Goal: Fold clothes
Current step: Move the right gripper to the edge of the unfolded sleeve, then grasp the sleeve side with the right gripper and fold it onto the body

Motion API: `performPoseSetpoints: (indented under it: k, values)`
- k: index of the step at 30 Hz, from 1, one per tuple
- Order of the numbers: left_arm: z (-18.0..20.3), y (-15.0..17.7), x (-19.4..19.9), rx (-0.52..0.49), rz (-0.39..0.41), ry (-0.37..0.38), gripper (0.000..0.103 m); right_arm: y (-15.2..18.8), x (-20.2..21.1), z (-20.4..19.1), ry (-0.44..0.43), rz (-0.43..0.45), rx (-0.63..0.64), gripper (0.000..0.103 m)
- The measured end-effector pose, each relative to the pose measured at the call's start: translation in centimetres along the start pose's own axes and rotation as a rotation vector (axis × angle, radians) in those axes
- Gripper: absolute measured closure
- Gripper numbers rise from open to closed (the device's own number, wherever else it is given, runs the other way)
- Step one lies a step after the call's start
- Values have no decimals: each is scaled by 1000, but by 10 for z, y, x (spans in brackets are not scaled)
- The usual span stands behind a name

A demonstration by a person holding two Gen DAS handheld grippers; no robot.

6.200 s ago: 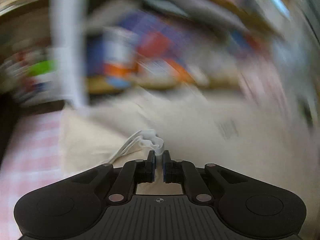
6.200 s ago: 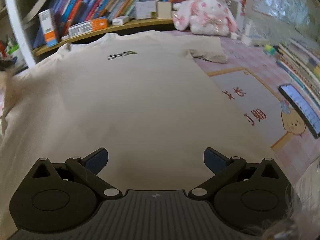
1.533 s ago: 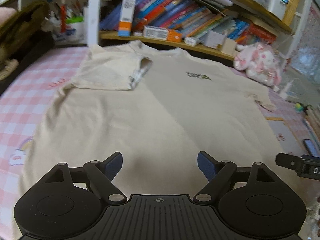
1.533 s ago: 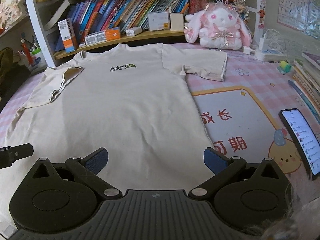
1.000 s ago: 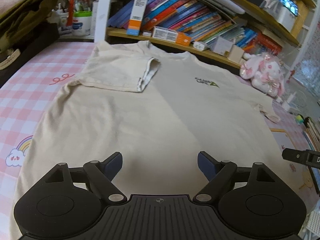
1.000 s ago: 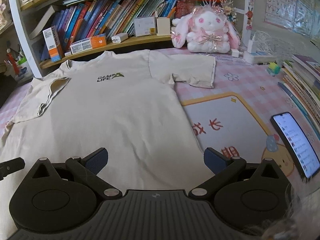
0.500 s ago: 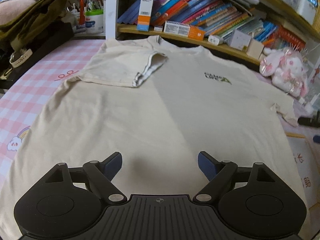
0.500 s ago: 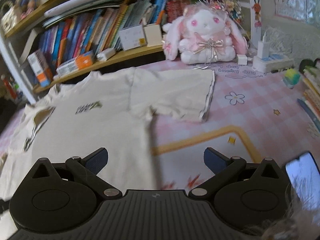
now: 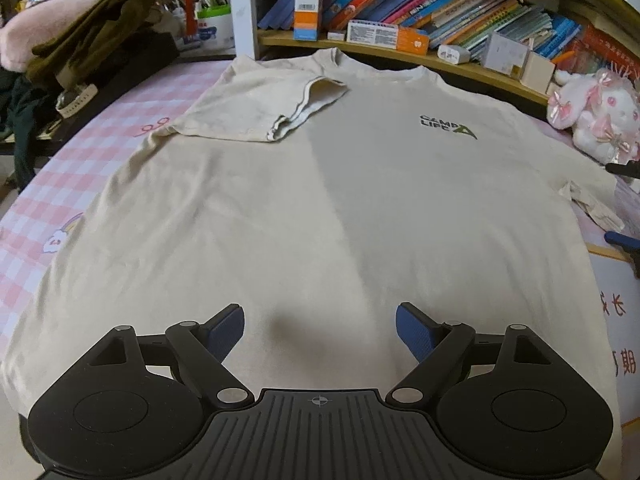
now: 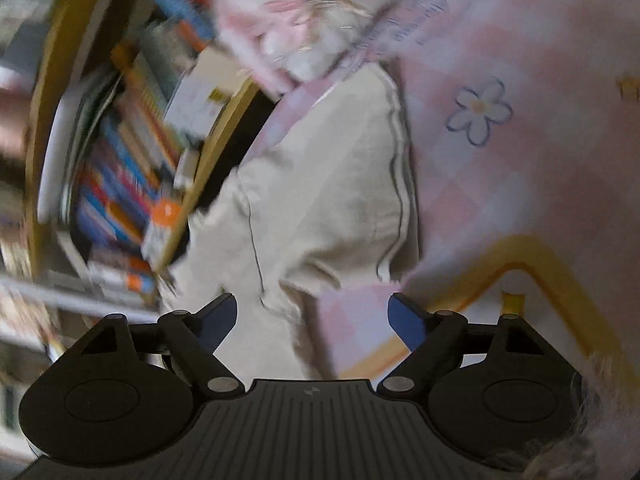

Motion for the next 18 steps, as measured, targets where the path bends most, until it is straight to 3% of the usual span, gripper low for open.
performPoseSetpoints:
  k: [3,6,9,10,12,15,18]
  values:
    - [-2,-1,2,9,-2,-17,17,-15,-3,9,-24,15,-149,31]
    - [-5,-1,1,14,-7,-26,18,-23,-2,21,1,39,-274,50]
    - [-7,-2,0,19,-4,-24,17,-28,-2,28,57,70,-323,74]
    - [-10,-2,1,24,-1,-24,18,-31,-3,28,100,85,-307,89]
    - [-18,-2,3,39,5,-26,18,-34,-2,20,174,132,-239,93]
    - [-32,0,5,71,11,-36,18,-39,-1,-18,238,230,-20,95]
    - [-51,4,8,113,9,-57,18,-27,-18,-96,280,307,435,95]
Point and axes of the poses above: each gripper's, at about its wrist camera, not at the fingertips, and x roughly against the way its jaws point, z to its right, y to its underside, the point moved 8 cm from there along -x, roughly the way its jaws point, and after that the axes turned 6 degrees about y, right-handed, at the moved point
